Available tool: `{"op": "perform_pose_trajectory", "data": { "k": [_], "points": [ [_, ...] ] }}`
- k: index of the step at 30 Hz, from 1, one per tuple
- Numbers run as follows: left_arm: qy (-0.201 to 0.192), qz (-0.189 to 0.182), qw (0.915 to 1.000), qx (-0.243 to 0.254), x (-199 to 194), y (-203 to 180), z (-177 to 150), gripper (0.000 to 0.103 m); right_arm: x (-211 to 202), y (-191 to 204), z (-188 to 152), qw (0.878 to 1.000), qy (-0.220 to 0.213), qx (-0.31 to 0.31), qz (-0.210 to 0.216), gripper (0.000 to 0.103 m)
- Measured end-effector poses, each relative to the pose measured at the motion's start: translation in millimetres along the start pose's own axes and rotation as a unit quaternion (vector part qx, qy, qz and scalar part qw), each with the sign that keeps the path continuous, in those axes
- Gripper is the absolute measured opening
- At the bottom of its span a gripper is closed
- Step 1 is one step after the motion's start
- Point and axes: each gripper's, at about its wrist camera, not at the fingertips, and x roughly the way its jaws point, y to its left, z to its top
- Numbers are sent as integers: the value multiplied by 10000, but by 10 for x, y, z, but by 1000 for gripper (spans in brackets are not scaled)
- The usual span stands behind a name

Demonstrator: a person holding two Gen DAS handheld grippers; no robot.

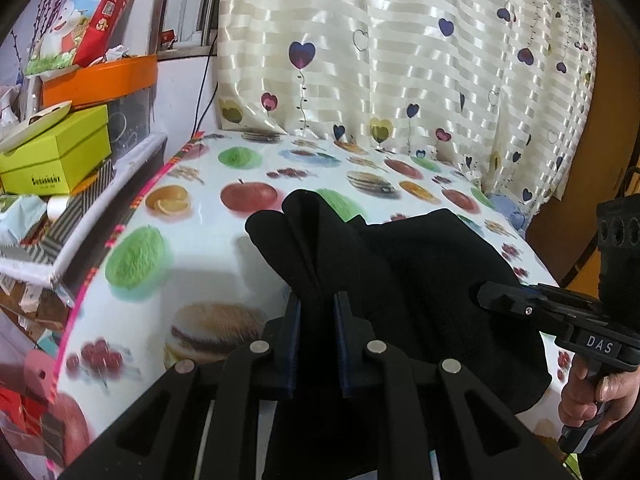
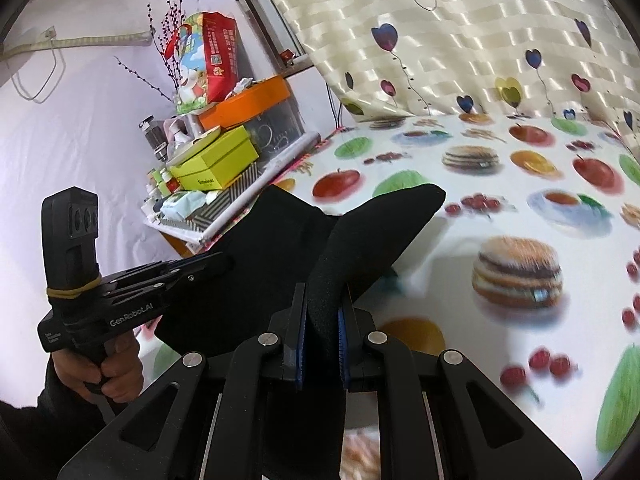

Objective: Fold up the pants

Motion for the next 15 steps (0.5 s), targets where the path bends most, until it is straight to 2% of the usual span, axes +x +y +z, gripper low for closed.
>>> {"op": "perform_pose_trajectory", "data": {
  "k": [8, 15],
  "points": [
    [-108, 115, 9999, -48, 281, 319, 376, 16, 425, -40, 389, 10000, 27, -12, 32, 13],
    [117, 494, 9987, -45, 695, 624, 466, 14, 922, -212, 482, 9994, 306, 128, 22, 13]
  ]
}}
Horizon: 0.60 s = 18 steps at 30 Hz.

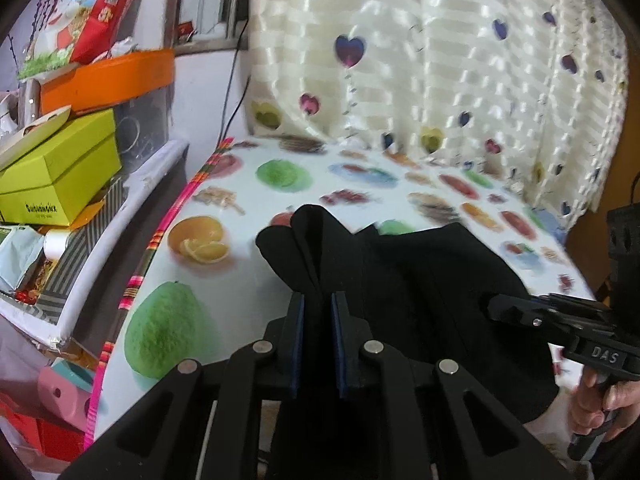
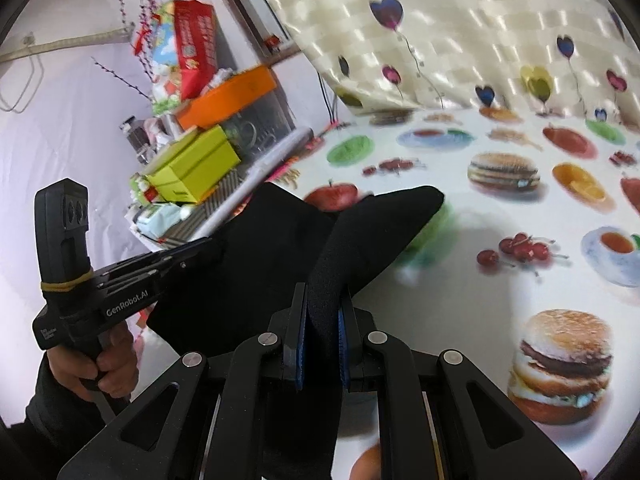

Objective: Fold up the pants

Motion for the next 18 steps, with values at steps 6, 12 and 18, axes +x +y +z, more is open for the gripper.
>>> {"op": "perform_pose_trajectory", "data": {
  "k": [6, 12, 18],
  "points": [
    [196, 317, 9990, -234, 155, 258, -134, 15, 97, -185, -88, 9989, 284, 167, -322, 24],
    [114, 412, 9984, -366, -64, 308, -261, 15, -61, -119, -247, 9958, 290, -91, -866, 35],
    [-57, 381, 9989, -261, -404, 108, -404, 15, -309, 148, -444, 9925, 193, -556, -1071, 41]
  ]
}}
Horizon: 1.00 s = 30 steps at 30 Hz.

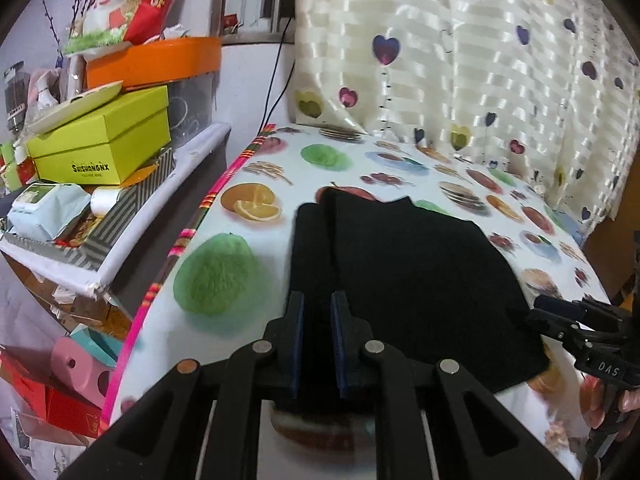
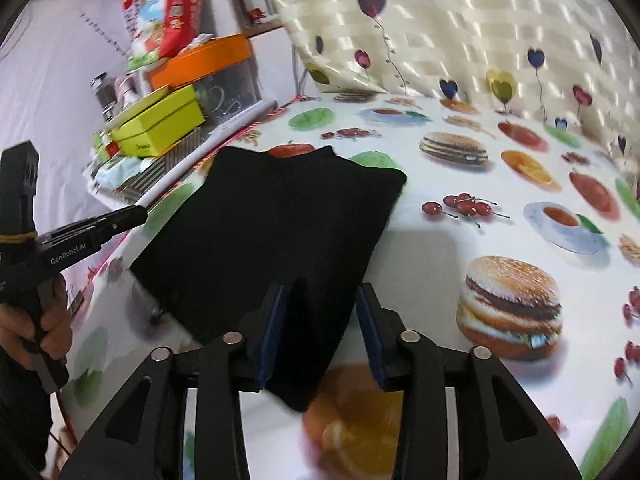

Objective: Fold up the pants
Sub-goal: 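Open both grippers and pull them back from the folded pants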

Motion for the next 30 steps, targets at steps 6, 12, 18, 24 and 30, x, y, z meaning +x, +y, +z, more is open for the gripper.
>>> {"op": "perform_pose_trajectory", "data": {
  "k": [6, 12, 18, 24, 30],
  "points": [
    [42, -51, 9999, 119, -228, -250, -267, 16, -160, 223, -240, 9996, 54, -285, -35, 42],
    [246, 38, 9995, 176, -254, -399, -529, 16, -167, 360, -448, 9983, 220, -514, -168, 47],
    [464, 152, 9985, 231, -174, -469, -690, 16, -96, 362, -601, 9978, 442, -466, -185, 47],
    [571, 304, 9973, 351, -126, -538, -805, 17, -87, 389, -635, 9971, 512, -523, -213, 48],
    [532, 380, 9969, 438, -142, -569, -828, 19, -67, 440, -640, 9958, 546, -667, -313, 50]
  ]
}}
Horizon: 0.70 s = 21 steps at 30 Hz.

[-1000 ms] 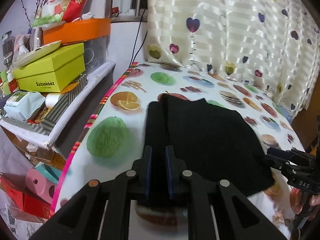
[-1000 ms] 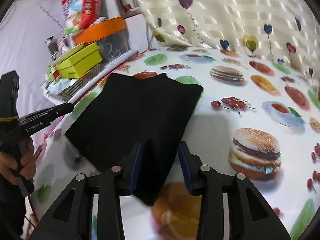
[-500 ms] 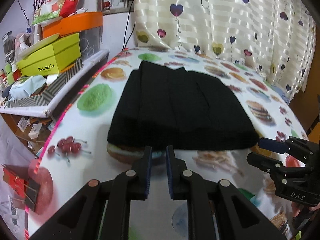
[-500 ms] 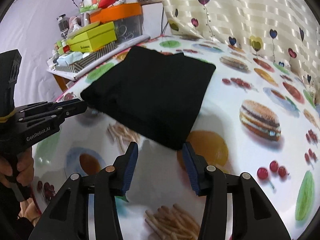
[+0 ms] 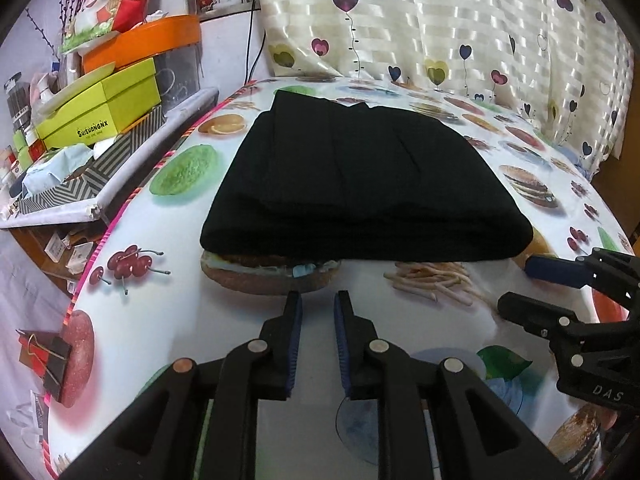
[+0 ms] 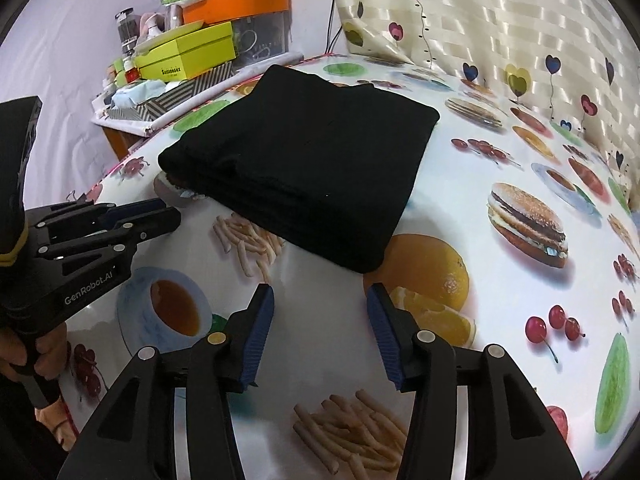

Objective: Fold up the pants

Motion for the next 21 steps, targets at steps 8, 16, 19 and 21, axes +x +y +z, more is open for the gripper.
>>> {"op": "perform_pose_trajectory", "data": {
  "k": [8, 16, 19, 21],
  "points": [
    [-17, 11, 10000, -7, -4, 10, -3, 23, 12, 46, -1, 9999, 28, -119, -81, 54],
    [-28, 32, 10000, -14, -17, 23, -15, 26, 16, 51, 2, 9999, 28, -117, -82, 54],
    [-27, 41, 10000, -19, -16, 27, -12, 26, 16, 55, 1, 9999, 28, -114, -80, 54],
    [-26, 59, 10000, -27, -17, 27, -15, 28, 16, 55, 1, 9999, 28, -117, -82, 54]
  ]
}}
